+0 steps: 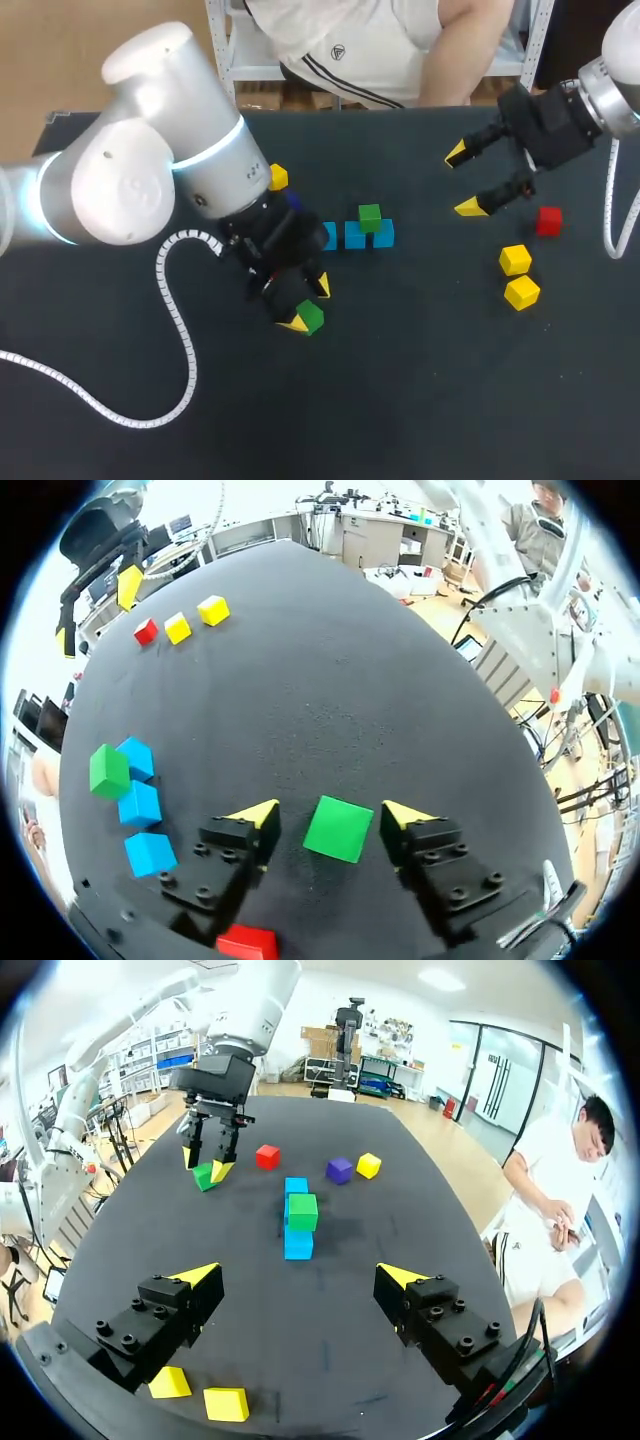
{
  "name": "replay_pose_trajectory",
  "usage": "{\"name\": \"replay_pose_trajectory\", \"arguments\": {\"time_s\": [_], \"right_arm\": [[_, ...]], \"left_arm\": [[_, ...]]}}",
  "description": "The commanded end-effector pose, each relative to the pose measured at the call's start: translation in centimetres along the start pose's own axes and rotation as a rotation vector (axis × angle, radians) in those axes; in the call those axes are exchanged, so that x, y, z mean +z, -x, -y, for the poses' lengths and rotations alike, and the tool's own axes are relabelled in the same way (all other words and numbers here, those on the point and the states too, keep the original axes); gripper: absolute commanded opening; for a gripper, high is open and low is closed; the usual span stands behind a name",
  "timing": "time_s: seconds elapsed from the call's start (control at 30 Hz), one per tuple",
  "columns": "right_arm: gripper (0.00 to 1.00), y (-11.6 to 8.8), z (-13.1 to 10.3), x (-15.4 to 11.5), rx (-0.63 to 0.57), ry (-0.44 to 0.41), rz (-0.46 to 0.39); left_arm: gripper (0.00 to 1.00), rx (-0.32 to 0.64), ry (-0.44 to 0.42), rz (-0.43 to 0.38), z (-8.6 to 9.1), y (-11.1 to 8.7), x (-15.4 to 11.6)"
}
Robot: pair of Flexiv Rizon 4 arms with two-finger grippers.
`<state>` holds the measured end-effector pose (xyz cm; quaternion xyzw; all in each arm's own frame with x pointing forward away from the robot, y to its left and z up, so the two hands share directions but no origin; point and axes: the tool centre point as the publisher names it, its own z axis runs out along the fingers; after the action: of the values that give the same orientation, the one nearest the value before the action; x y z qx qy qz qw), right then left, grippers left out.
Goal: Place the blue cubes, place green cubes on the blue cubes, place the yellow cubes on the green cubes, then place the red cubes on the yellow cubes, and place purple cube on the red cubes.
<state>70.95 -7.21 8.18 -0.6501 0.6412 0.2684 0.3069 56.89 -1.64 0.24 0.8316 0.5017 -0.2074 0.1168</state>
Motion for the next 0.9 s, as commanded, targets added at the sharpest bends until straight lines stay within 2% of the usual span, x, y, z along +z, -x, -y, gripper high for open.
{"name": "replay_pose_trajectory", "arguments": {"time_s": [0.03,0.17,0.23,0.3,0.43,0.53,0.63,0.7,0.73,0.8,0.9], "right_arm": [[1.0,0.0,-0.1,0.0,0.0,-0.002,0.001],[1.0,0.0,-0.1,0.0,0.0,-0.002,0.001],[1.0,0.0,-0.1,0.0,0.0,-0.002,0.001],[1.0,0.0,-0.1,0.0,0.0,-0.002,0.001],[1.0,0.0,-0.1,0.0,0.0,-0.002,0.001],[1.0,0.0,-0.1,0.0,0.0,-0.002,0.001],[1.0,0.0,-0.1,0.0,0.0,-0.002,0.001],[1.0,0.0,-0.1,0.0,0.0,-0.002,0.001],[1.0,0.0,-0.1,0.0,0.0,-0.002,0.001],[1.0,0.0,-0.1,0.0,0.0,-0.002,0.001],[1.0,0.0,-0.1,0.0,0.0,-0.002,0.001]], "left_arm": [[0.46,0.013,-0.011,0.003,-0.2,-0.1,0.0],[0.4,0.016,-0.015,0.005,-0.1,-0.2,0.2],[0.23,0.015,-0.012,0.008,0.0,-0.2,0.2],[0.0,0.008,-0.005,0.015,0.0,-0.2,0.2],[0.0,-0.054,0.006,0.038,-0.1,0.1,0.0],[0.0,-0.135,0.02,0.058,-0.3,0.2,0.1],[0.0,-0.238,0.014,0.039,-0.4,0.1,0.5],[0.0,-0.336,-0.014,-0.01,-0.3,-0.3,0.9],[0.0,-0.366,0.002,-0.015,-0.1,-0.6,0.9],[0.0,-0.464,0.004,-0.076,0.3,-1.1,0.7],[0.0,-0.513,0.05,-0.129,0.6,-1.0,0.4]]}}
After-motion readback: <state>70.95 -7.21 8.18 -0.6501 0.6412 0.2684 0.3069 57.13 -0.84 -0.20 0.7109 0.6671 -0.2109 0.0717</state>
